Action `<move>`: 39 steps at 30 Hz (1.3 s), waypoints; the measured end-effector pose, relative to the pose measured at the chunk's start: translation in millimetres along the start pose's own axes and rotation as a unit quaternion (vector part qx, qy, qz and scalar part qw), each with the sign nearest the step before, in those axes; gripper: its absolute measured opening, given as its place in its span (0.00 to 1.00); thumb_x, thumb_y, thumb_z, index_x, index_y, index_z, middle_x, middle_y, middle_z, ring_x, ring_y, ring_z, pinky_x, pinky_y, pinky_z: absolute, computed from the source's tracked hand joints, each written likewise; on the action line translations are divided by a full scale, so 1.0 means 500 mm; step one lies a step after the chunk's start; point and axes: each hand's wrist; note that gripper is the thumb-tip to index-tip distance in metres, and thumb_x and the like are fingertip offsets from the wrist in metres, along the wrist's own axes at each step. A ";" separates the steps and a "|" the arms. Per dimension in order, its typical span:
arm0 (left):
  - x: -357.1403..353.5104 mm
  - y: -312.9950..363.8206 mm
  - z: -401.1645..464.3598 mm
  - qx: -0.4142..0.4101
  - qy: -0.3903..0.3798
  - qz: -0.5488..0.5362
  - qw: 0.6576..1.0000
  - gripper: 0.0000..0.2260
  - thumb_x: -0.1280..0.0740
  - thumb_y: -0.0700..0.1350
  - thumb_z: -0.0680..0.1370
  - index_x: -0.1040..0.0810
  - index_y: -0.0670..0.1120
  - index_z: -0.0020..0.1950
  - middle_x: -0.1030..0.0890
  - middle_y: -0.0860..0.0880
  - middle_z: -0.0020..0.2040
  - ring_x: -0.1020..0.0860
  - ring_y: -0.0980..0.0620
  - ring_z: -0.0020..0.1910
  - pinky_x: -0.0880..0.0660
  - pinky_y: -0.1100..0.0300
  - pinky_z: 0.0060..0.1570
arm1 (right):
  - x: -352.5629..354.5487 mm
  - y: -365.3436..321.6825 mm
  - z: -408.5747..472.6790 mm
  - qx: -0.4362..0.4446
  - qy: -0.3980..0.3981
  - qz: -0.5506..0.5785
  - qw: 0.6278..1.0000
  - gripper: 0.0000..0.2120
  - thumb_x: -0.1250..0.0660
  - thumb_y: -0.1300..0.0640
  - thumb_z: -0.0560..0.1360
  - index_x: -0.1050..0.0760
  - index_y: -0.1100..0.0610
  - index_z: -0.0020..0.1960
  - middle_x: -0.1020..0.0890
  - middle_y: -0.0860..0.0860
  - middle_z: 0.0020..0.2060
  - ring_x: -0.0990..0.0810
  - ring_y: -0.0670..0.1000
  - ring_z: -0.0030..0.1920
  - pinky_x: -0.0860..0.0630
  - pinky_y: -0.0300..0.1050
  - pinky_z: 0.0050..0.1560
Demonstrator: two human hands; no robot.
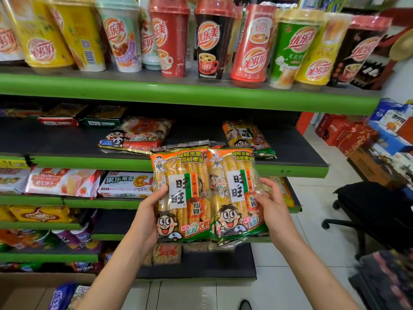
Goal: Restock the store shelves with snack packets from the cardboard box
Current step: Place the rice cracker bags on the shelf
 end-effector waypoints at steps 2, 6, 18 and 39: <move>-0.003 -0.001 0.000 -0.004 -0.003 -0.002 1.000 0.11 0.29 0.51 0.70 0.11 0.48 0.45 0.13 0.43 0.48 0.13 0.44 0.43 0.17 0.51 0.37 | 0.007 0.000 0.000 -0.003 0.012 0.013 1.000 0.21 0.40 0.62 0.81 0.27 0.33 0.52 0.13 0.44 0.43 0.12 0.53 0.42 0.19 0.45 0.32; -0.003 -0.006 0.001 -0.002 -0.008 0.000 1.000 0.12 0.29 0.51 0.71 0.12 0.47 0.48 0.13 0.41 0.51 0.13 0.42 0.45 0.17 0.50 0.38 | 0.021 -0.009 -0.007 0.011 0.022 0.012 1.000 0.22 0.39 0.62 0.81 0.27 0.31 0.54 0.14 0.44 0.44 0.12 0.52 0.43 0.18 0.44 0.34; -0.006 0.003 -0.001 -0.025 0.009 -0.023 0.999 0.15 0.30 0.52 0.72 0.13 0.45 0.52 0.14 0.40 0.55 0.14 0.41 0.46 0.17 0.47 0.39 | 0.220 -0.156 0.105 -0.016 0.105 0.027 0.994 0.19 0.36 0.67 0.78 0.26 0.48 0.64 0.14 0.54 0.47 0.13 0.54 0.38 0.19 0.47 0.36; -0.147 -0.026 -0.004 -0.080 0.099 -0.010 0.992 0.12 0.28 0.52 0.72 0.12 0.46 0.48 0.15 0.39 0.55 0.14 0.40 0.47 0.21 0.37 0.55 | 0.280 -0.139 0.405 0.104 -0.082 -0.623 0.771 0.35 0.51 0.25 0.75 0.43 0.38 0.78 0.45 0.48 0.81 0.53 0.58 0.81 0.52 0.64 0.77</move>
Point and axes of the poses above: each hand's wrist, its own z-axis towards the middle knuckle, its own x-axis out of the back of the hand, y = z × x
